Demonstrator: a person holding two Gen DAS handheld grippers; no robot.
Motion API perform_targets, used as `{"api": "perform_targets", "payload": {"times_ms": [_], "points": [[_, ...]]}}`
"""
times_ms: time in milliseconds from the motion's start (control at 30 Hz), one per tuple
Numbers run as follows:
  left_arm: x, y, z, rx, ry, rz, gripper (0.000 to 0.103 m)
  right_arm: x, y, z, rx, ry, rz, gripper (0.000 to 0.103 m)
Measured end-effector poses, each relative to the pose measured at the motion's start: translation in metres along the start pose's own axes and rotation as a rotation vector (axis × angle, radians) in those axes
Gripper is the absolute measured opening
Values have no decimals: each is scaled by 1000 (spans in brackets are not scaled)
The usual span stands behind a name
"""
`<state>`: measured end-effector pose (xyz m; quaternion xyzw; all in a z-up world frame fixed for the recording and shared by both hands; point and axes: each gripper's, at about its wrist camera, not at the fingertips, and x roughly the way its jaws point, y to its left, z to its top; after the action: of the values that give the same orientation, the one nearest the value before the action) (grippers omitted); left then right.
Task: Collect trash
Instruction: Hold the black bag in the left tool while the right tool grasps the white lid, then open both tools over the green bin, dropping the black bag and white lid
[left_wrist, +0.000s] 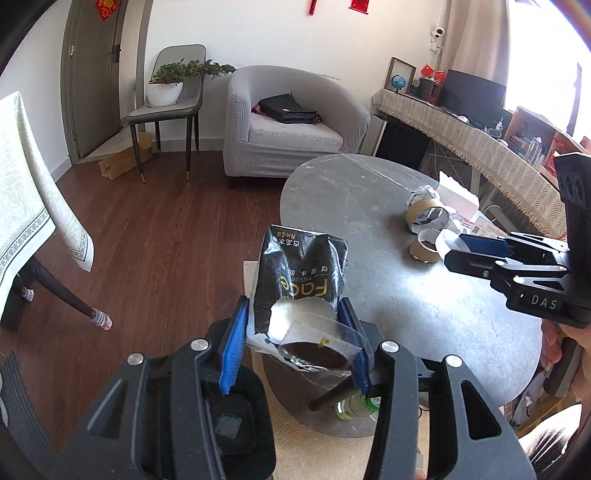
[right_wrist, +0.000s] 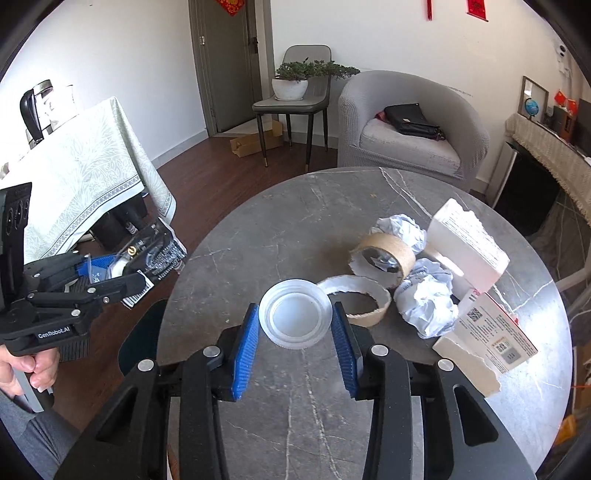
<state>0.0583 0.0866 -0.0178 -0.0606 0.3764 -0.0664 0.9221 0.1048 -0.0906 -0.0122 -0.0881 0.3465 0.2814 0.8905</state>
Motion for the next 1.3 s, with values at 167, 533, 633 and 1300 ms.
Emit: {"api": "perform_targets", "payload": {"times_ms": [167,533,633,1300], "points": [[0,29,-18,-25,39,42,51,4,33,16,-56,-16,55,40],[10,81,-52,-47,162,122,51,34,95,33,-135,5,134,40],[15,93,-62,-45,215,138,51,41,107,35,-149,9,145,40],[18,127,-95,-20,345,173,57,94,169,32,-233,91,198,40]]}}
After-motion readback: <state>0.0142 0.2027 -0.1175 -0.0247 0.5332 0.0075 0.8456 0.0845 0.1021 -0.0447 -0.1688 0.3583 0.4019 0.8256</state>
